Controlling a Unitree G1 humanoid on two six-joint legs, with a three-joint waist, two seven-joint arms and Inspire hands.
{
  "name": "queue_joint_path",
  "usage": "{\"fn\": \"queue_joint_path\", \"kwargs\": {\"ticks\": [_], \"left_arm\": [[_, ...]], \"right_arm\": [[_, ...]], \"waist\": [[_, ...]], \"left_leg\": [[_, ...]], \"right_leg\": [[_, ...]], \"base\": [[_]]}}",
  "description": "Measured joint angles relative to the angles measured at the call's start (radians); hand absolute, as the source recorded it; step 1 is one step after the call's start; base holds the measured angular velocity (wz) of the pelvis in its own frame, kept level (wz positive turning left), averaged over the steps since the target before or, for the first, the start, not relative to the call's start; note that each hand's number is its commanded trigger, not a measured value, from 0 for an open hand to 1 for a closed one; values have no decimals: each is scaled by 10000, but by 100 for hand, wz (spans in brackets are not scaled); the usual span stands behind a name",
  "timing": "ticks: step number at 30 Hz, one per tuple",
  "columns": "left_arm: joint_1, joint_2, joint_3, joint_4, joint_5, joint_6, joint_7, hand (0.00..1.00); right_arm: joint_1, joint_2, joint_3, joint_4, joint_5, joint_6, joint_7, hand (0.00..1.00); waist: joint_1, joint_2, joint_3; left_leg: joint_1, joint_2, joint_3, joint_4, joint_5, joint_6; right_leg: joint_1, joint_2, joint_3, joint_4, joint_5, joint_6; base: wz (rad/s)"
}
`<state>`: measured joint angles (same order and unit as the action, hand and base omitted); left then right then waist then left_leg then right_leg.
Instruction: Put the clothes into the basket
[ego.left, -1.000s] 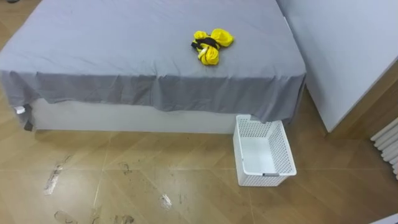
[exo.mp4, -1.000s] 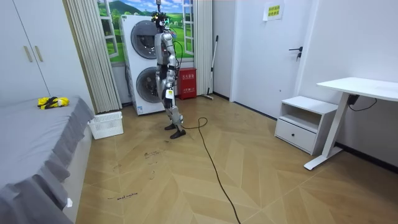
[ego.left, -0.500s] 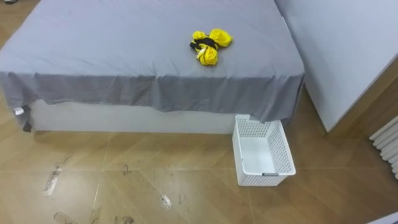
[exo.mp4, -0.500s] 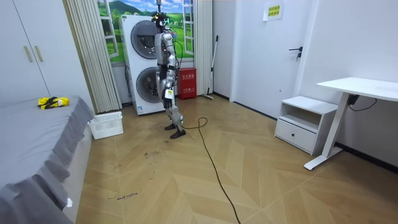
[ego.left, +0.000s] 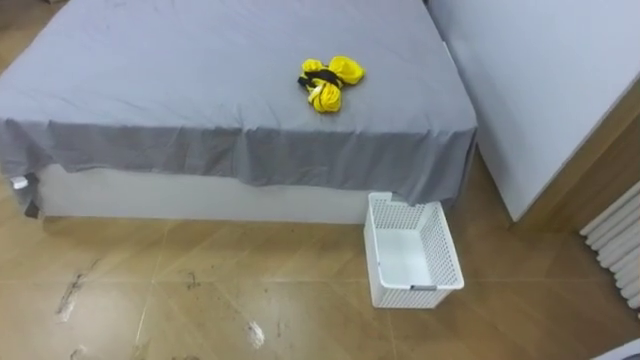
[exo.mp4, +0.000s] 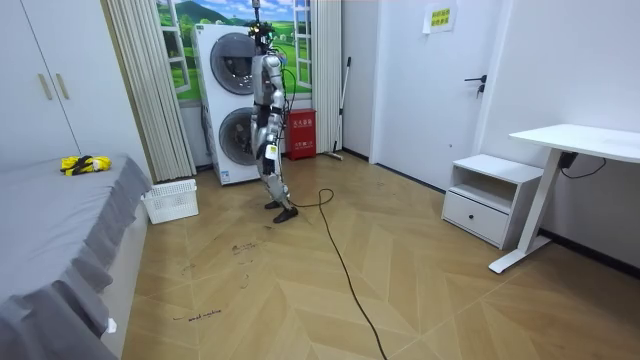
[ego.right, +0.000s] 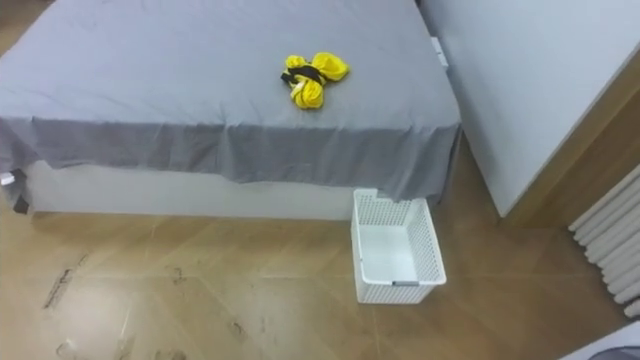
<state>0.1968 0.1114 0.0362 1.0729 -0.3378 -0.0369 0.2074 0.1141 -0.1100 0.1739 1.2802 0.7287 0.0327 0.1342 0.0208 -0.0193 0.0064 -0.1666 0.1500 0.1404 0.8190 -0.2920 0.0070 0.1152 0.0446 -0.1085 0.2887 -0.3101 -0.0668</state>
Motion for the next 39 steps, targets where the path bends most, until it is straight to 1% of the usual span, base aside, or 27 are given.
{"fn": "queue_joint_path", "kwargs": {"ticks": [2,4,5,6,7,8,9,10,11,12,14,16,17,18,19,20,21,23,24,26,27,29,30,32,34,38,39], "left_arm": [[81,-36,-160,-7,-143,-17,9,0],[342,-108,-306,7,-514,-83,2,0],[423,-110,-302,8,-522,-98,3,0],[562,-102,-293,43,-509,-107,1,0],[631,-104,-284,71,-505,-110,-13,0],[731,-109,-253,85,-505,-113,-39,0],[732,-134,-244,72,-456,-154,-90,0],[723,-165,-234,64,-429,-195,-164,0],[681,-225,-195,66,-420,-328,-244,0],[570,-228,-230,72,-431,-374,-276,0],[480,-194,-238,71,-433,-492,-389,0],[386,-145,-319,93,-432,-627,-411,0],[296,-140,-420,89,-424,-668,-411,0],[180,-144,-623,87,-365,-749,-405,0],[110,-142,-676,93,-267,-786,-400,0],[-168,-136,-695,91,78,-807,-402,0],[-396,-131,-730,83,276,-825,-406,0],[-684,-111,-924,77,314,-822,-412,0],[-939,-128,-1187,65,438,-820,-421,0],[-1068,-171,-1637,87,476,-802,-428,0],[-1020,-212,-1943,85,470,-794,-442,0],[-911,-298,-2152,117,486,-782,-491,0],[-858,-298,-2147,128,514,-781,-510,0],[-732,-263,-2103,127,554,-787,-524,0],[-526,-249,-1943,185,585,-790,-546,0],[-270,-201,-1746,24,608,-1030,-568,0],[-231,-218,-1687,24,629,-1027,-572,0]], "right_arm": [[45,-84,3,-21,184,8,-14,0],[69,-202,3,35,215,58,-28,0],[67,-221,15,28,205,76,-26,0],[97,-224,6,30,171,120,-54,0],[105,-229,6,22,151,119,-73,0],[178,-216,0,-16,140,118,-87,0],[216,-217,-28,-38,115,112,-94,0],[219,-223,-51,-38,78,106,-107,0],[212,-242,-180,-48,-168,100,-115,0],[224,-247,-375,-51,-373,101,-115,0],[221,-226,-479,-96,-416,49,-105,0],[149,-168,-478,-178,-403,-1,-108,0],[143,-170,-468,-279,-363,-19,-108,0],[156,-198,-463,-454,-273,-151,-105,0],[154,-186,-477,-520,-230,-229,-107,0],[50,-158,-471,-876,-264,-299,-108,0],[40,-159,-454,-1235,-263,-368,-98,0],[-101,-139,-454,-1713,-273,-479,-91,0],[-137,-106,-433,-1999,-346,-540,-100,0],[-164,-81,-422,-2255,-271,-626,-102,0],[-155,-81,-416,-2354,-260,-692,-106,0],[-144,-91,-424,-2377,-384,-904,-184,0],[-182,-90,-432,-2526,-524,-1048,-246,0],[-283,-111,-418,-2937,-681,-1231,-286,0],[-450,-103,-398,-3150,-673,-1282,-290,0],[-390,-105,-358,-4214,-657,-1285,-292,0],[-412,-112,-359,-4514,-708,-1326,-247,0]], "waist": [[-11,-22,9],[107,-129,-10],[117,-122,-15],[154,-43,10],[147,-43,10],[115,-104,-16],[104,-235,-46],[115,-293,-67],[102,-387,-147],[104,-396,-35],[152,-382,-20],[136,-426,-3],[140,-451,8],[134,-341,-9],[134,-222,-28],[160,-126,14],[124,-69,63],[88,28,130],[13,77,161],[-81,160,169],[-156,202,152],[-139,319,95],[-51,339,-14],[229,564,-13],[136,734,-20],[34,564,37],[13,511,24]], "left_leg": [[-585,-572,-73,-469,-37,111],[-1453,-1493,-121,-3114,517,-195],[-1650,-1546,-134,-3892,788,-268],[-2000,-1531,-144,-4893,1543,-266],[-2113,-1473,-122,-5192,1863,-252],[-2215,-1477,-15,-5337,2658,-129],[-2305,-1673,167,-5247,3241,284],[-2408,-1799,294,-5086,3310,412],[-2545,-1973,662,-4485,2921,977],[-2672,-2146,778,-3824,2292,1008],[-2580,-2273,926,-3172,1534,1144],[-1958,-2472,1053,-3194,1032,1280],[-1360,-2636,1048,-3481,861,1350],[-690,-2723,929,-3902,700,1393],[-417,-2735,809,-4100,648,1398],[104,-2742,594,-4521,588,1402],[548,-2717,397,-4894,563,1386],[992,-2544,24,-5190,439,1320],[1226,-2390,-198,-5267,306,1247],[1756,-2191,-593,-5552,148,1112],[2252,-2111,-828,-5868,86,1012],[2891,-1890,-935,-6275,-35,821],[3086,-1703,-898,-6330,-185,575],[3254,-1312,-841,-6197,-314,215],[3460,-1036,-603,-5839,-314,-215],[3157,-499,-345,-3089,237,-1013],[2795,-352,-279,-2032,528,-998]], "right_leg": [[105,-193,199,125,-224,-25],[84,-646,399,216,-520,126],[116,-688,427,214,-585,134],[184,-798,435,202,-755,172],[255,-821,502,172,-849,228],[453,-928,606,55,-1052,342],[606,-1180,700,-35,-1250,522],[648,-1330,764,-87,-1294,681],[756,-1586,799,-261,-1345,887],[927,-1804,802,-363,-1316,963],[902,-2100,761,398,-1164,1239],[359,-2395,755,2514,-659,1640],[-126,-2538,716,4103,336,1625],[-670,-2568,715,5493,1970,1524],[-943,-2571,693,6035,2496,1469],[-1637,-2507,477,7096,2220,1207],[-2518,-2273,254,7668,1536,995],[-3779,-1786,-84,7296,600,650],[-4432,-1400,-254,6212,276,595],[-4807,-968,-342,3494,429,589],[-4748,-796,-345,1441,1094,574],[-4547,-690,-564,31,2746,290],[-4353,-450,-590,-91,3175,48],[-4196,-102,-823,242,3039,-273],[-3999,104,-1005,689,2632,-448],[-2486,336,-1443,215,1931,-573],[-2094,408,-1376,-151,1757,-562]], "base": [[-2],[-26],[-41],[-37],[-38],[-22],[-14],[0],[0],[0],[-12],[2],[12],[15],[14],[15],[25],[44],[49],[53],[52],[37],[9],[-26],[-1],[16],[-5]]}}
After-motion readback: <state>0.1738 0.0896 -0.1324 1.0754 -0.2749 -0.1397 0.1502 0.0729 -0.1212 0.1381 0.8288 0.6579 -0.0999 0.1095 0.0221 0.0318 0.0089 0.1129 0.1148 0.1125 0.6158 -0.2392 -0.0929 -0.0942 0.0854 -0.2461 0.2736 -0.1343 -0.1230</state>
